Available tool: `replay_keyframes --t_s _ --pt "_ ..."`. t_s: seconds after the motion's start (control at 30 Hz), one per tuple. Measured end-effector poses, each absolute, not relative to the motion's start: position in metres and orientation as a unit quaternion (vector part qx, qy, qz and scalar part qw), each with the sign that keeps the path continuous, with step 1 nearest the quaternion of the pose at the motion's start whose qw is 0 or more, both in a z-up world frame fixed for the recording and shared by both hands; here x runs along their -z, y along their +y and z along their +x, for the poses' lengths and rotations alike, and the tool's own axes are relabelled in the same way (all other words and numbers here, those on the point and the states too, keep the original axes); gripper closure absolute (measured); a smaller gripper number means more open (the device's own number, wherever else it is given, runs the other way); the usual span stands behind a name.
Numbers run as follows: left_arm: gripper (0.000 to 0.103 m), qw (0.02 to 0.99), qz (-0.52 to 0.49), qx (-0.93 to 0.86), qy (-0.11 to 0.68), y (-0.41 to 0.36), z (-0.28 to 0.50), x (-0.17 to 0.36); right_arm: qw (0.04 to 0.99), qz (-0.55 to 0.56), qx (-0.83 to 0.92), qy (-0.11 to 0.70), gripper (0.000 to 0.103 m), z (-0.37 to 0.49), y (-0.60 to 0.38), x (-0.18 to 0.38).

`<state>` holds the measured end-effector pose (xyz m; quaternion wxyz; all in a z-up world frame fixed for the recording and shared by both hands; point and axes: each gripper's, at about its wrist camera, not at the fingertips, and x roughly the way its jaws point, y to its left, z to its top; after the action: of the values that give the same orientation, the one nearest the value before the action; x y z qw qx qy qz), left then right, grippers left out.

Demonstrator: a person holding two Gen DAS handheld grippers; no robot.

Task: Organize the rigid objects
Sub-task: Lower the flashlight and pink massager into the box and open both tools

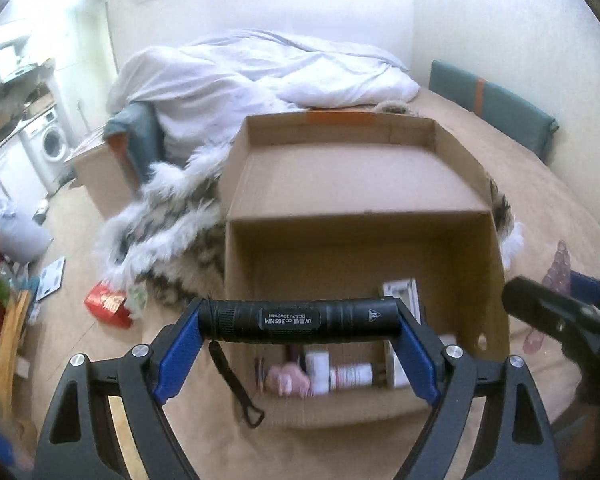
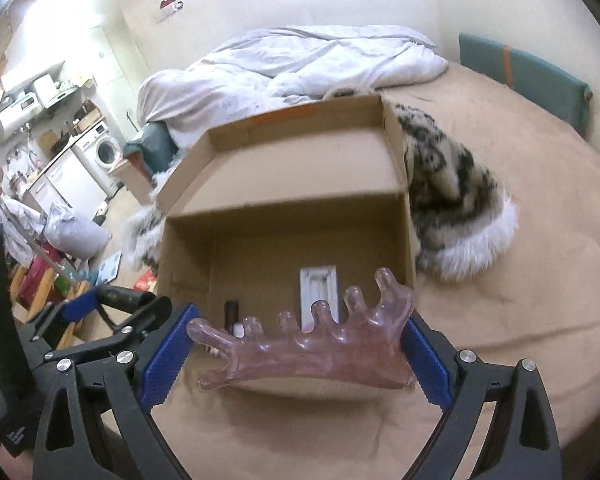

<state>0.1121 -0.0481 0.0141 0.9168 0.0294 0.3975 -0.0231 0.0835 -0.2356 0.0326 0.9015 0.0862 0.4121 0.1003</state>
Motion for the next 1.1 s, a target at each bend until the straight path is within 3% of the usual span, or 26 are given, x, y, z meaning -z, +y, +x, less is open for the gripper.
replay_keyframes --t_s 0.47,0.67,0.83,1.1 --pt "0.017 0.881 0.024 0.076 0.466 -0.065 0.15 0.063 0.848 0.147 -0.1 0.5 0.001 0.155 -0.238 0.041" --pt "0.017 0.874 0.043 0.056 0.481 -0.073 0.153 0.075 0.834 0.148 -0.088 0.524 0.001 0.159 -0.235 0.059" --pt "0.017 0.857 -0.016 0.073 0.511 -0.064 0.163 0.083 0.83 0.145 -0.076 0.534 0.001 0.16 -0.235 0.066" --pt "0.017 0.859 -0.019 0.092 0.504 -0.072 0.168 0.084 0.831 0.157 -0.075 0.529 0.001 0.16 -0.239 0.065"
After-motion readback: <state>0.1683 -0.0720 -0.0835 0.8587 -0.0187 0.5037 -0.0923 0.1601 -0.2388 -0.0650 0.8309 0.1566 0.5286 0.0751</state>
